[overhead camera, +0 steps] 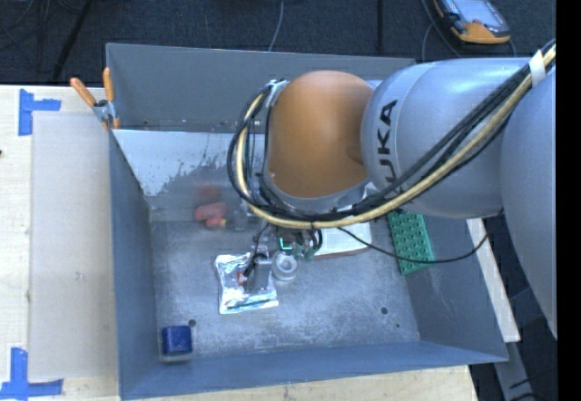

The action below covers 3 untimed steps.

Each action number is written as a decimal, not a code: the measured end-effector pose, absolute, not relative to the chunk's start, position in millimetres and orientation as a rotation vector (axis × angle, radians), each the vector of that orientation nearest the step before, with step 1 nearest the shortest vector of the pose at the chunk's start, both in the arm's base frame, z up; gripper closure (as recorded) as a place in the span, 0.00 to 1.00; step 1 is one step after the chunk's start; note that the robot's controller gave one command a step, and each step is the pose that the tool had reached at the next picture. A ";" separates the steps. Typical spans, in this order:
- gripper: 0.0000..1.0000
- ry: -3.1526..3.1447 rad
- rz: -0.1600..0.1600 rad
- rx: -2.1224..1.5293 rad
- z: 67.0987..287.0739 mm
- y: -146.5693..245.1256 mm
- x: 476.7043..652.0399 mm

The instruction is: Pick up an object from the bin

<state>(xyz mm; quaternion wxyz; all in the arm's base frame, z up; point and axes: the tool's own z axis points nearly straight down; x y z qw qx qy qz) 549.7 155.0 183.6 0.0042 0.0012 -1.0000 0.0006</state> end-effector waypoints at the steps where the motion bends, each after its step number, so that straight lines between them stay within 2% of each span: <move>1: 0.00 -3.110 0.002 0.401 66.8 99.8 556.4; 2: 0.00 -3.028 -0.002 0.825 69.2 131.8 516.6; 3: 0.00 -2.792 -0.001 1.443 70.0 155.0 485.4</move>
Offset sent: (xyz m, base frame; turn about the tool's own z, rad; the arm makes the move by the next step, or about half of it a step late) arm 0.0078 -0.0536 -0.1136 -0.2565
